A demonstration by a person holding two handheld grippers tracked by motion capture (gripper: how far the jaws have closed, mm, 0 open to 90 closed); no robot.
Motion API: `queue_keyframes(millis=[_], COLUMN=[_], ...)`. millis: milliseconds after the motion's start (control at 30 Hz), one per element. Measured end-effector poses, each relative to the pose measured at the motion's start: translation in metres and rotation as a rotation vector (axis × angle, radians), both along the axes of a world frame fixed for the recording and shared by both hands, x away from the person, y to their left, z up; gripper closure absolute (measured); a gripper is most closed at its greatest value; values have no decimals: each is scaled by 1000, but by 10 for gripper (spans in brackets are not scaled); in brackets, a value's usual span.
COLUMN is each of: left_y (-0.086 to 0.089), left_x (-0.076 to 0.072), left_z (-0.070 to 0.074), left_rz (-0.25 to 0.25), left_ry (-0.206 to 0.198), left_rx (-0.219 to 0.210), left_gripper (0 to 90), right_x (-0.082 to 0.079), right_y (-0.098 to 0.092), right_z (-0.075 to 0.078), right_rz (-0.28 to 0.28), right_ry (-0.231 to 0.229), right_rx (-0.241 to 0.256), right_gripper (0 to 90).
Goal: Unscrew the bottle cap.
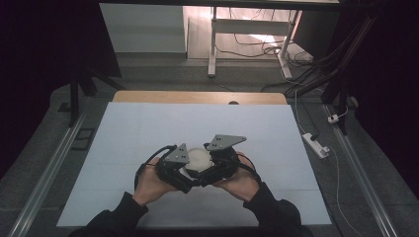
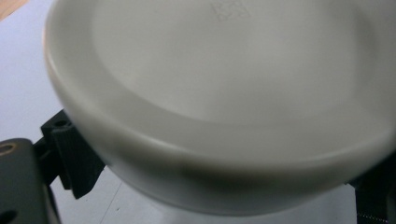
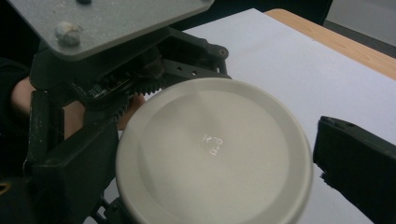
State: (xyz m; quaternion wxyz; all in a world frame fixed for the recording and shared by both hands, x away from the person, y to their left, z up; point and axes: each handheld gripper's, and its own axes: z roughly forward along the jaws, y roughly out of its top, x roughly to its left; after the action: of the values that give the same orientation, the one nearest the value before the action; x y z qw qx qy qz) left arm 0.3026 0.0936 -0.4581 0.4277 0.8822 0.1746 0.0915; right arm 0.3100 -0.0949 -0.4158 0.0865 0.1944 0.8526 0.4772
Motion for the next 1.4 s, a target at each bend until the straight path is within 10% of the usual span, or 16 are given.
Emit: queue_keyframes(millis=[567, 1000, 1400], left_y=[1, 1, 5], left_x=[1, 0, -1], left_z=[3, 5, 7], left_rz=[-66, -186, -80], left_ry=[21, 40, 32], left_rx=[-3, -18, -46], left_gripper=[75, 75, 75], right_x=[4, 21, 8], right_y=[1, -10, -12], right_z=[-3, -1, 12], right_rz=[117, 423, 204], right_ry=[-4, 31, 28], right_rx=[1, 43, 48], right_gripper=[72, 71, 0])
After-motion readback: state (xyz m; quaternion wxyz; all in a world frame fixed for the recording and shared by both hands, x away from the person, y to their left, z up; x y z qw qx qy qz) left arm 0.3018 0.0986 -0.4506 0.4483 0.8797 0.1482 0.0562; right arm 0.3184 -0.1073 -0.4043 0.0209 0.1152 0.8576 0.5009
